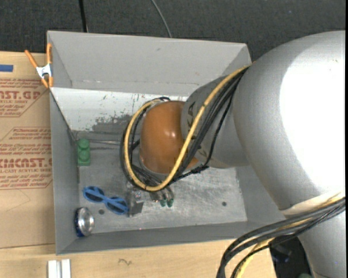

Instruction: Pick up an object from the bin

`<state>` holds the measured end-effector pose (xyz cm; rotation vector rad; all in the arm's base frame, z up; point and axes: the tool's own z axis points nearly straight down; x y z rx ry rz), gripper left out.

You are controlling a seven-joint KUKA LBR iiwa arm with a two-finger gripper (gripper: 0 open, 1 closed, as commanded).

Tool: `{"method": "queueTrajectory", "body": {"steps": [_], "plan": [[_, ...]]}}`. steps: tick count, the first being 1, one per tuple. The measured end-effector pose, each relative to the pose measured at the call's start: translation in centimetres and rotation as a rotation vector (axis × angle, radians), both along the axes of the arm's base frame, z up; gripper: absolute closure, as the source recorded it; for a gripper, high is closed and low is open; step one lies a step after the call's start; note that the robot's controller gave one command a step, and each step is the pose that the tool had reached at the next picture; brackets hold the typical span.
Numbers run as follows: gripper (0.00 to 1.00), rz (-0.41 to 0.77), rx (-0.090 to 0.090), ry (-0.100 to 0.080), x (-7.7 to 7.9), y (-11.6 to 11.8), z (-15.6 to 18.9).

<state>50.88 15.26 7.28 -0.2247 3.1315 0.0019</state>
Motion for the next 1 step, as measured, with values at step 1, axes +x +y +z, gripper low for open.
{"method": "queueTrajectory", "body": {"steps": [1], "plan": [[0.00,0.000,-0.001,0.002,-0.04,-0.01,-0.01]]}}
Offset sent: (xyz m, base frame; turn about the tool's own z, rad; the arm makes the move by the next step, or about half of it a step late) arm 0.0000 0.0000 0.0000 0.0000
